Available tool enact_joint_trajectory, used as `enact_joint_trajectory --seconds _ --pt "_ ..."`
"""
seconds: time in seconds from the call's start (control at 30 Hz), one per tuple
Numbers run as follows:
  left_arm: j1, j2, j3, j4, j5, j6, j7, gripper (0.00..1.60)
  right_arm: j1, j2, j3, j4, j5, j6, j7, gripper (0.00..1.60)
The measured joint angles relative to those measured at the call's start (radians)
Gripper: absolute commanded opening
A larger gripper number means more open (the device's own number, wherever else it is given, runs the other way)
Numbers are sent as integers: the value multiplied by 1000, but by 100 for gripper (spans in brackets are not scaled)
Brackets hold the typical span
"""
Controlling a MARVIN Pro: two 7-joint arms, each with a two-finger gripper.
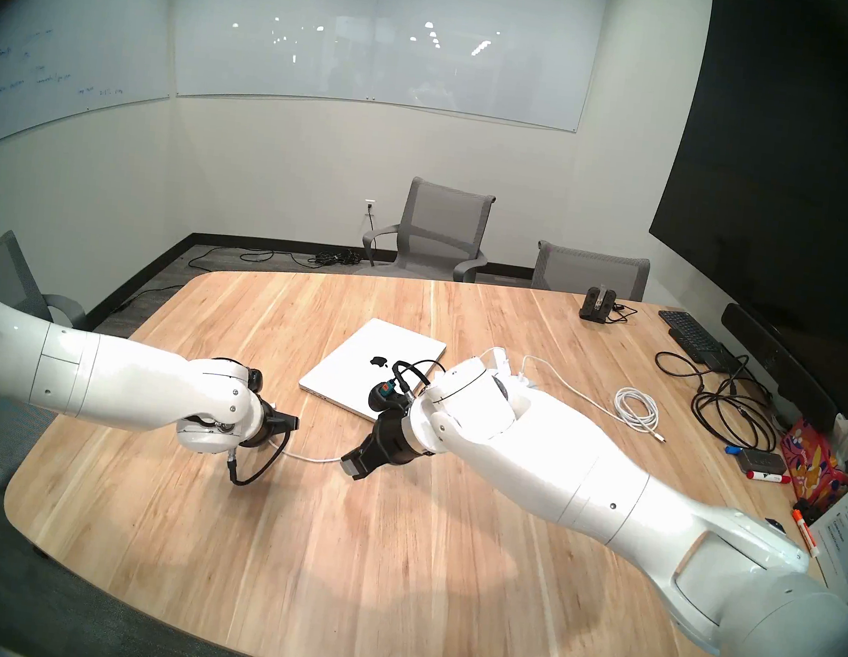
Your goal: Plug the charging cable into the port of a MacBook
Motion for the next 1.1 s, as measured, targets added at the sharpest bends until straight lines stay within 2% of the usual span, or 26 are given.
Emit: enact_joint_trajectory --seconds 0.57,1.1 --pt "-39 78 33 -77 79 70 -66 0 0 0 0 0 0 0 0 160" --pt "-78 156 71 -87 189 190 -243 0 0 0 0 0 0 0 0 160"
